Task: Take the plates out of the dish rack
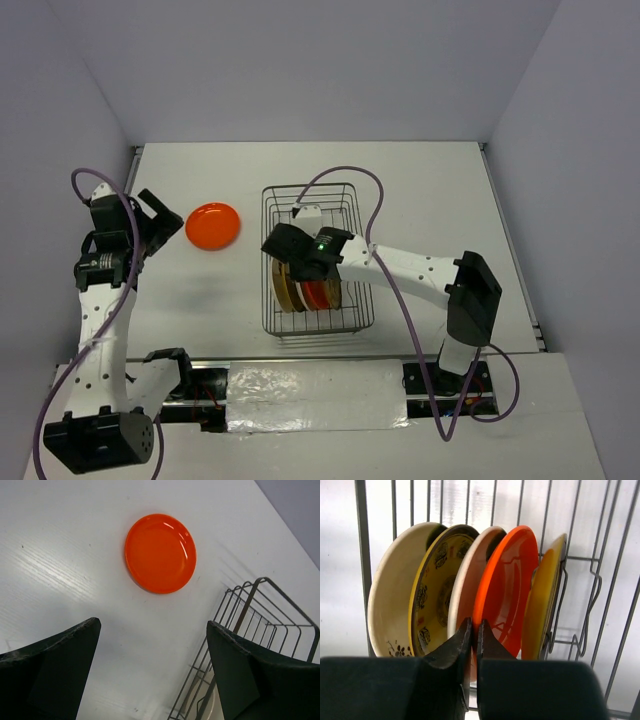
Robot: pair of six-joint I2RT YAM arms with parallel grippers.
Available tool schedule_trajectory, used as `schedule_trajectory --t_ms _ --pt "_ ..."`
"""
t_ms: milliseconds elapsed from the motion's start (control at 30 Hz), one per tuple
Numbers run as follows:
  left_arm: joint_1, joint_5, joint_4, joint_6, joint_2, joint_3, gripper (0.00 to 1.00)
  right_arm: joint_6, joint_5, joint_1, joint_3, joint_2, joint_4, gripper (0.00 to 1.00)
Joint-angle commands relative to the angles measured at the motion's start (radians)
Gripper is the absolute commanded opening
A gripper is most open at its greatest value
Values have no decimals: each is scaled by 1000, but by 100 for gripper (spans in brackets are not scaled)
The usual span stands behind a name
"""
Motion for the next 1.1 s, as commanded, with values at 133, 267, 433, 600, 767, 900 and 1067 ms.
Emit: schedule_trajectory --t_ms 133,267,433,600,767,900,1067 --pt "3 134 -81 136 21 129 99 39 83 40 101 -74 -54 1" --pt "3 238 -104 128 50 237 100 -5 99 70 171 -146 -50 1" --pt "4 526 -69 29 80 347 99 -172 83 139 403 -160 -72 0" --pt "1 766 51 -161 74 361 95 -493 57 183 726 5 -241 0" --pt "1 778 -6 -182 48 412 88 -709 131 241 862 151 -285 0" --pt "0 781 -56 -146 44 394 86 -855 209 303 877 186 -193 0" --pt "-7 777 -64 -110 31 315 82 -1070 362 376 845 229 -44 0"
